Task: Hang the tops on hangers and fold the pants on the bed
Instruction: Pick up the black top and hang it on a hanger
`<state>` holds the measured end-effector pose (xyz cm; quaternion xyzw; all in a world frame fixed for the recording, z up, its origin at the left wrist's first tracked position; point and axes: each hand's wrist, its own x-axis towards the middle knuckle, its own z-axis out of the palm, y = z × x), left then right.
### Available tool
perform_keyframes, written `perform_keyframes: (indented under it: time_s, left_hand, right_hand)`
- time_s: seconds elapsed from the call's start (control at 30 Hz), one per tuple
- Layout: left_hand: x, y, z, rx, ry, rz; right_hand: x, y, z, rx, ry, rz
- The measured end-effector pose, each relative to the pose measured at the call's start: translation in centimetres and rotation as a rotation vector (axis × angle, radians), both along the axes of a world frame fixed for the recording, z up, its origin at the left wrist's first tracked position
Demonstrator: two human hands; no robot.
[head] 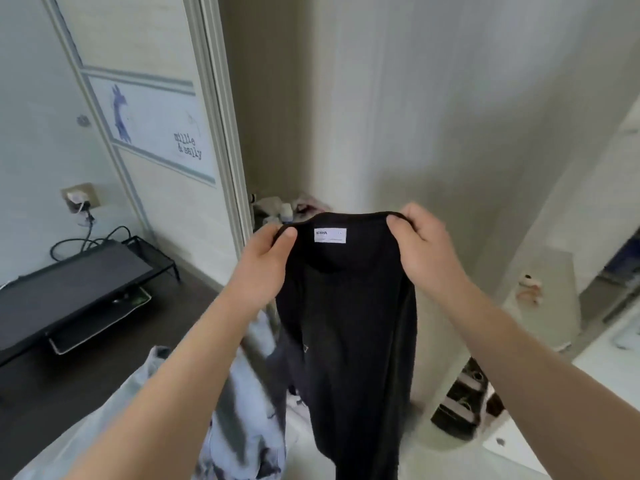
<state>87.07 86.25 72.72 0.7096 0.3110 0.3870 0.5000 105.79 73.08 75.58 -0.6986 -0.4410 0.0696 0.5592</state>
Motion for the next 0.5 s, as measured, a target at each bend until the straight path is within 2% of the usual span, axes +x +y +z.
perform_keyframes:
  time_s: [0.23, 0.5]
  left_hand:
    - [8.1, 12.0, 12.2, 0.180, -0.143, -0.144]
    - [16.2, 21.5, 26.1, 0.360, -0.205, -0.266]
  right_hand:
    - [5.0, 10.2, 11.5, 0.205, -0.136, -0.196]
    - [9.4, 17.7, 24.6, 0.226, -0.314, -0.411]
